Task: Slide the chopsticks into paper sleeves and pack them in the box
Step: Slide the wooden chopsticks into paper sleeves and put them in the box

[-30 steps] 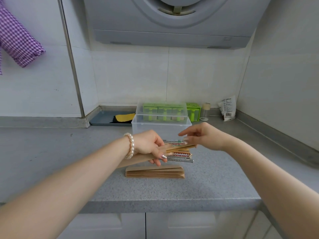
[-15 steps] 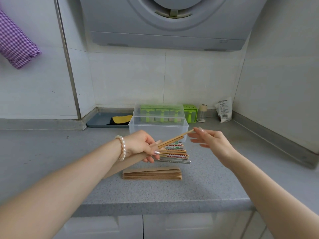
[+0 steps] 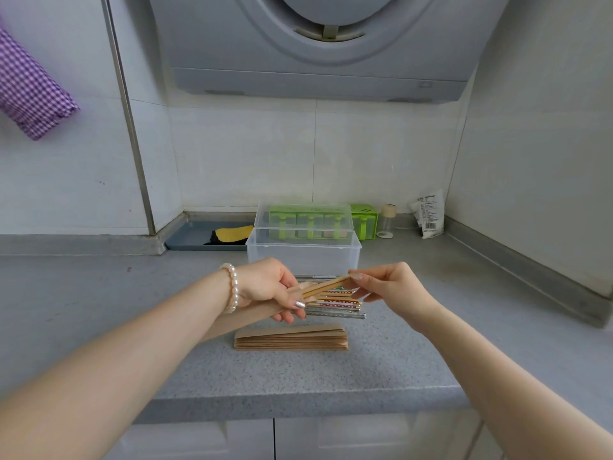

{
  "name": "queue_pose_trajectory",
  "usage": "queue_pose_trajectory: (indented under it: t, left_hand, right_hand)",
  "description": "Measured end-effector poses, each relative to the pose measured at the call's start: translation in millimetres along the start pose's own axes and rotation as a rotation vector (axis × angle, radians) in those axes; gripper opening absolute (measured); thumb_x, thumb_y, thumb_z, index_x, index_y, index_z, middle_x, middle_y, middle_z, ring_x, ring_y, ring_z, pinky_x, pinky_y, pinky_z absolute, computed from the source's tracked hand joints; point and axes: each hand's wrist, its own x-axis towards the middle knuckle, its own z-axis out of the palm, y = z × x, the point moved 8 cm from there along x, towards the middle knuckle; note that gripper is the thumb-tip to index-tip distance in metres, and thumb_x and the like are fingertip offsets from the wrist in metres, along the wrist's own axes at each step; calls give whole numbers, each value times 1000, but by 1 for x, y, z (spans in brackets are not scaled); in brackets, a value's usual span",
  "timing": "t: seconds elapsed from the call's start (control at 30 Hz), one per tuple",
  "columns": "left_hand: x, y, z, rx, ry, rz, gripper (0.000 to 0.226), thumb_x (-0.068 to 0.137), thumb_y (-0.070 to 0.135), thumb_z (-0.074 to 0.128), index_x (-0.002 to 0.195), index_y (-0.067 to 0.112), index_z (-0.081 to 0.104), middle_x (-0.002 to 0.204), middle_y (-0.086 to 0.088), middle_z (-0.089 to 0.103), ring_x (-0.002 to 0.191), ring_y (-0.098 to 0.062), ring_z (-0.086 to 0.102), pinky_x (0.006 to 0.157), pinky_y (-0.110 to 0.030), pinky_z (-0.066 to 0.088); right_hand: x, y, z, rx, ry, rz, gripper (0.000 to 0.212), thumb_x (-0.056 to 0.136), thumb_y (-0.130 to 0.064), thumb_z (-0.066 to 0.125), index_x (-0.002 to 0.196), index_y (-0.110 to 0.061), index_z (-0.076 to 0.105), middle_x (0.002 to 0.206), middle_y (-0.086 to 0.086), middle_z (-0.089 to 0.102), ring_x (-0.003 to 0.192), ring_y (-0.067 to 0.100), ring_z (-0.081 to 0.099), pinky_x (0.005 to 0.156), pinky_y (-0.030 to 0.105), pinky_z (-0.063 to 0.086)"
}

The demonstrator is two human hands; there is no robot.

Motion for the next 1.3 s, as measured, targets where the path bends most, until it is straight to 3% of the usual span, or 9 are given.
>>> queue_pose_trajectory:
  t: [0.17,0.27,0.37,0.47,0.6,0.87,1.0,1.2,1.3]
  left_hand:
    - [6,2,5,-5,-43,4,10,86,-3,59,95,0,63,80,-7,73,63,-14,69,56,-21,55]
    - [13,4,-1,80,-32,-8,13,83,10,67,95,7,65,86,-4,73,79,-19,70,74,-29,57]
    - [13,25,-43,389,266,74,41,79,34,70,114,15,60,106,8,62,103,-12,58,92,-24,43]
    - [1,39,-100,313,637,179,45,82,36,66,120,14,57,119,4,57,109,-13,53,94,-26,40]
    - [11,11,-127,307,705,144,35,84,23,66,117,14,59,124,-3,59,115,-18,54,99,-32,41]
    - [57,-38,-90,340,466,63,10,83,15,67,91,13,70,86,7,64,90,-11,61,87,-27,50]
    - [67,-54,-85,375,409,38,9,83,15,67,90,13,72,81,10,64,85,-8,61,82,-23,49]
    - [75,-62,-78,371,343,38,8,82,17,68,89,15,72,82,11,65,86,-8,62,86,-24,49]
    - [74,-61,-68,376,310,47,10,81,18,69,90,14,72,80,11,64,82,-6,60,83,-22,48]
  right_hand:
    - [7,12,-2,292,45,93,5,77,-5,68,80,-3,71,69,11,71,51,15,60,48,21,51]
    - [13,15,-4,325,70,105,3,77,-1,66,77,1,69,66,14,69,50,16,61,49,22,53]
    - [26,14,-31,365,216,110,5,79,3,64,76,3,67,62,12,68,49,16,62,48,21,52]
    - [44,14,-79,455,462,99,7,81,4,63,75,2,63,51,7,66,42,11,59,45,18,51]
    - [78,24,-111,457,665,135,11,79,-2,69,70,-5,63,42,0,62,38,7,57,43,17,50]
    - [158,34,-78,0,710,202,11,78,-22,72,84,-12,73,75,3,70,71,13,59,68,26,48]
    - [183,47,-54,-227,597,326,19,79,-27,70,68,-13,64,76,5,70,88,24,63,90,38,49]
    - [188,42,-27,-934,407,286,49,94,-49,37,107,-9,63,120,11,55,125,32,35,100,40,28]
    - [181,37,-18,-1124,340,190,52,96,-50,28,116,-16,62,130,14,46,124,33,32,102,42,26]
